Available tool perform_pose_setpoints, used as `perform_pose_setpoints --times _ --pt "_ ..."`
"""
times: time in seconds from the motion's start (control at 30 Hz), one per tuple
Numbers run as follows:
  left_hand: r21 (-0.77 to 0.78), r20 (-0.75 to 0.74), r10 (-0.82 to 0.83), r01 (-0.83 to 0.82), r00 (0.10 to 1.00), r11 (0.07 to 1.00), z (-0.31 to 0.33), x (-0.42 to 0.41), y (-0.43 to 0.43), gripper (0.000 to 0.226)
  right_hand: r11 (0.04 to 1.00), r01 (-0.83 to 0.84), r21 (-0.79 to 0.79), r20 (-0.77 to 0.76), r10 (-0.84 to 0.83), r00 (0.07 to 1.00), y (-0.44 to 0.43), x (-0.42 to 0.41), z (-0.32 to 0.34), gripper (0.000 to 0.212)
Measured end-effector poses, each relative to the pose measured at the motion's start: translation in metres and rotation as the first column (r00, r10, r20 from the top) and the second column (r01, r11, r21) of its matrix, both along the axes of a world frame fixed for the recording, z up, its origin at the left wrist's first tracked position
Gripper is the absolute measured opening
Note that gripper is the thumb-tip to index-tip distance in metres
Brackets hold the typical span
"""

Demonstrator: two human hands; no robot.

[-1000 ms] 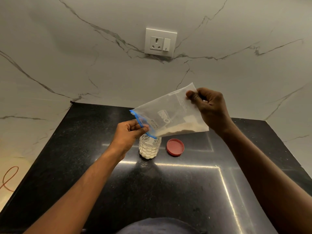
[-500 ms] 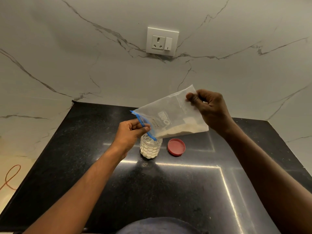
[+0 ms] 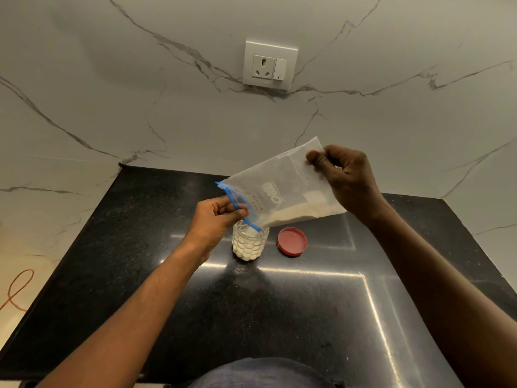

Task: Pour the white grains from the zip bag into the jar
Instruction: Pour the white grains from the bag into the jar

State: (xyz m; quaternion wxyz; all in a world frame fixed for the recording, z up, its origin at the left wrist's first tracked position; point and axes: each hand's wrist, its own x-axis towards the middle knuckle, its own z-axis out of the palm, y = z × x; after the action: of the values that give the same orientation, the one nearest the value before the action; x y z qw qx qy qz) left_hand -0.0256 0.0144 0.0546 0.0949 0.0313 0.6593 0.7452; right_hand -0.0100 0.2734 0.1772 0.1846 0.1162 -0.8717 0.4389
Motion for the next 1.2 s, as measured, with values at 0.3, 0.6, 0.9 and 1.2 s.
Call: perform_pose_setpoints --times 0.3,0.6,0.9,1.2 --pt "0.017 0.003 0.000 0.000 1.000 1.000 -0.0022 -0.0005 0.0007 0.022 1.000 -0.001 0.008 0.022 0.001 1.000 0.0018 -0.0019 0.0026 0.036" --pt "0.023 -0.010 -0.004 0.004 1.000 1.000 -0.0015 0.0005 0.0004 0.022 1.000 -0.001 -0.016 -0.014 0.001 1.000 0.0024 -0.0042 0.0020 0.035" --pt "0.019 -0.006 -0.009 0.009 1.000 1.000 -0.0012 0.0007 0.0010 0.020 0.997 0.022 0.078 -0.041 -0.019 0.999 0.0017 -0.0048 0.0003 0.031" --pt "0.015 -0.014 -0.009 0.009 1.000 1.000 -0.0028 -0.0009 0.0012 0.021 0.997 0.059 0.050 -0.089 -0.054 0.995 0.0008 -0.0042 0.0015 0.036"
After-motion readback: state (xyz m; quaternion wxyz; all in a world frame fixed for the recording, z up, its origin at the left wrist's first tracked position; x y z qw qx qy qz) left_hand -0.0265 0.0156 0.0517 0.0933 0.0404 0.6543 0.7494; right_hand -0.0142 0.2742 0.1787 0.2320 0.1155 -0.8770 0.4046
